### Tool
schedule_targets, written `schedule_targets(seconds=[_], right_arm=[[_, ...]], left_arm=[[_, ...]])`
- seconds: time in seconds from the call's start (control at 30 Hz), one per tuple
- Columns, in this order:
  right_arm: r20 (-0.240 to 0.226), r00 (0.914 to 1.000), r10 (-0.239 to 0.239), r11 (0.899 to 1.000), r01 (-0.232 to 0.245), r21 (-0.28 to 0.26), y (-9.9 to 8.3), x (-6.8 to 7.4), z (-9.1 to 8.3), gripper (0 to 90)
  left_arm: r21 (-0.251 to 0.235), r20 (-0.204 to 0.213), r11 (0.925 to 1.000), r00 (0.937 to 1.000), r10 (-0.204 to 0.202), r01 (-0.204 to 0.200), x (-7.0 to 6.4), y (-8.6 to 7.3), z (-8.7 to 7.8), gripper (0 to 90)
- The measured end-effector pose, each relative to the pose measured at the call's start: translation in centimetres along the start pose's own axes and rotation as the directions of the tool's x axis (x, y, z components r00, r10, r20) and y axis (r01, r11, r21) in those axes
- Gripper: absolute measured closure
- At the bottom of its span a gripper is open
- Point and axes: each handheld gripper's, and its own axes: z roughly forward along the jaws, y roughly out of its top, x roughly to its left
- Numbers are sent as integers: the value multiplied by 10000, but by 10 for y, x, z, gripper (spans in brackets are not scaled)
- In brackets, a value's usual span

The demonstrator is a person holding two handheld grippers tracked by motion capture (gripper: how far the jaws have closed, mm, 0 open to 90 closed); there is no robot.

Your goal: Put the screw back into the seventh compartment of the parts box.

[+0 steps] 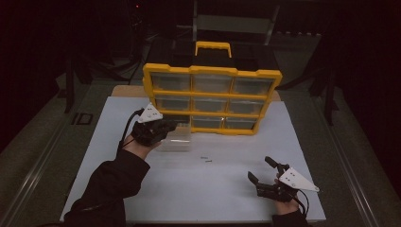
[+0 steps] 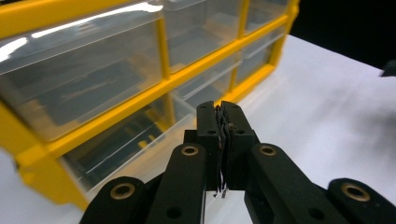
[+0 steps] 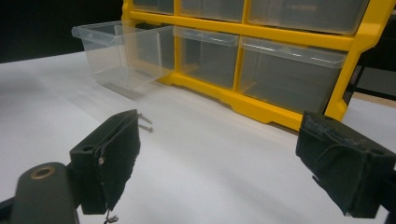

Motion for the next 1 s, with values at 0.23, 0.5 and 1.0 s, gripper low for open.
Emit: schedule_targets(seconds=[0.23, 0.5, 1.0], right_arm=[[-11, 10000, -9, 10000, 9, 0, 0, 0, 0, 134], [-29, 10000, 14, 10000, -13, 25, 0, 0, 0, 135], [-86, 10000, 47, 10000, -46, 15, 0, 0, 1, 134]], left_arm=[[464, -415, 9983, 9985, -347, 366, 6, -9, 5, 866], [913, -440, 9930, 9965, -707, 744, 12, -17, 15, 866], [2027, -437, 9729, 9935, -1047, 1115, 15, -22, 40, 865]])
